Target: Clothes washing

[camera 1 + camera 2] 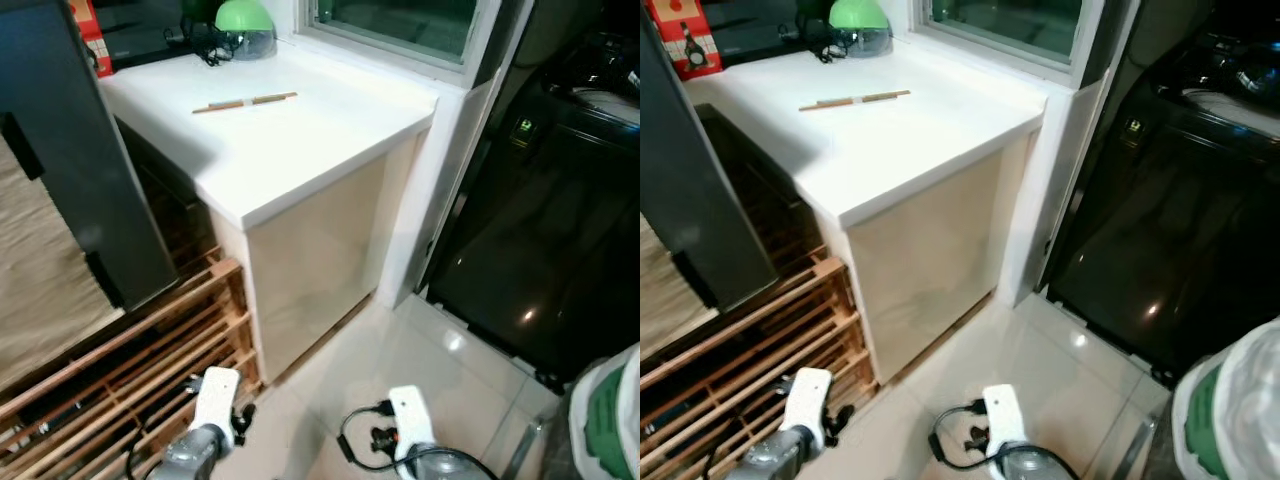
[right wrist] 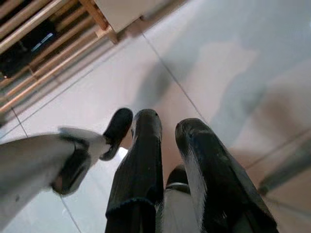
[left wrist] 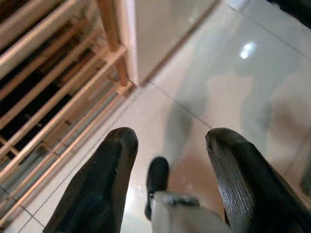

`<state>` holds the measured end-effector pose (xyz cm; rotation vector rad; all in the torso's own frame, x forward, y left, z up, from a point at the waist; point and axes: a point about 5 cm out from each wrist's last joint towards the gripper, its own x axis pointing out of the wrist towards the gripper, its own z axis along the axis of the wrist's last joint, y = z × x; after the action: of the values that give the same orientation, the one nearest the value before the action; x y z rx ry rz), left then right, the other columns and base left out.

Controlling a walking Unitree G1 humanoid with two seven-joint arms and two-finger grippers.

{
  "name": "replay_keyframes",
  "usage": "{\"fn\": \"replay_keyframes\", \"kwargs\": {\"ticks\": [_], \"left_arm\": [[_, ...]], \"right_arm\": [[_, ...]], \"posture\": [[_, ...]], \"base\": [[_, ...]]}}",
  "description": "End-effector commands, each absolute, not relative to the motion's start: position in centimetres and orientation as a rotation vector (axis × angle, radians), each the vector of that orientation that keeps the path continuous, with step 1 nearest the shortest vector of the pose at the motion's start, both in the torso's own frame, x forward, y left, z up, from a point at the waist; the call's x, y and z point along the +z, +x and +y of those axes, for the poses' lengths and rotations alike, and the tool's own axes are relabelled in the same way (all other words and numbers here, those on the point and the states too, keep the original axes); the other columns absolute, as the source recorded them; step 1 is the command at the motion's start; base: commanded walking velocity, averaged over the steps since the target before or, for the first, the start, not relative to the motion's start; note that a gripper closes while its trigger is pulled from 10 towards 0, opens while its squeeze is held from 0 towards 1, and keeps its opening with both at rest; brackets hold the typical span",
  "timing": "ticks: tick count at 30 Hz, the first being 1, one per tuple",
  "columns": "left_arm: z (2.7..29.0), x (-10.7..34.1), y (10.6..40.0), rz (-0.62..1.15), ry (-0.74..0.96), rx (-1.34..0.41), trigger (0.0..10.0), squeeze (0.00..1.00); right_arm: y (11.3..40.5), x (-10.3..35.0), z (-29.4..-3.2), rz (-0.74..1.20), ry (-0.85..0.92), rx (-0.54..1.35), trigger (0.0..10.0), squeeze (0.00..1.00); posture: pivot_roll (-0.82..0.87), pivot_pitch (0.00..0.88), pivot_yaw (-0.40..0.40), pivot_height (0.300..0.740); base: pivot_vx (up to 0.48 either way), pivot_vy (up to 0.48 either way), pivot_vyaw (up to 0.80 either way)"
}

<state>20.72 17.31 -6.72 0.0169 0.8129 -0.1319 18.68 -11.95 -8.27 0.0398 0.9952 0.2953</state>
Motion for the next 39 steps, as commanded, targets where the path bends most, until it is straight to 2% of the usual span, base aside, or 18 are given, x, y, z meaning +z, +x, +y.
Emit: {"fn": "replay_keyframes", "kwargs": {"ticks": [1, 6, 11, 37, 39], "left_arm": [[16.39, -6.81, 20.73, 0.806, 0.009, -0.147, 10.0, 0.00], [16.34, -6.84, 20.76, 0.801, 0.009, -0.148, 10.0, 0.00], [16.37, -6.78, 20.89, 0.786, -0.015, -0.132, 10.0, 0.00], [16.00, -6.32, 21.53, 0.740, -0.008, -0.160, 10.0, 0.00], [15.96, -6.30, 21.55, 0.737, -0.004, -0.158, 10.0, 0.00]], "right_arm": [[19.05, -8.16, -13.29, 0.984, 0.007, 0.270, 10.0, 0.00], [19.01, -8.21, -13.40, 0.983, -0.013, 0.285, 10.0, 0.00], [18.78, -8.36, -13.31, 0.990, -0.030, 0.295, 10.0, 0.00], [18.53, -8.49, -13.13, 0.985, -0.061, 0.323, 10.0, 0.00], [18.54, -8.51, -13.30, 0.981, -0.059, 0.295, 10.0, 0.00]], "posture": [[0.01, 0.000, -0.038, 0.740], [0.01, 0.000, -0.041, 0.740], [0.01, 0.000, -0.041, 0.740], [0.01, 0.000, -0.045, 0.740], [0.01, 0.000, -0.045, 0.740]], "base": [[0.000, -0.480, 0.80], [0.000, -0.480, 0.80], [0.000, 0.000, 0.80], [0.000, 0.479, 0.80], [0.000, 0.000, 0.00]]}}
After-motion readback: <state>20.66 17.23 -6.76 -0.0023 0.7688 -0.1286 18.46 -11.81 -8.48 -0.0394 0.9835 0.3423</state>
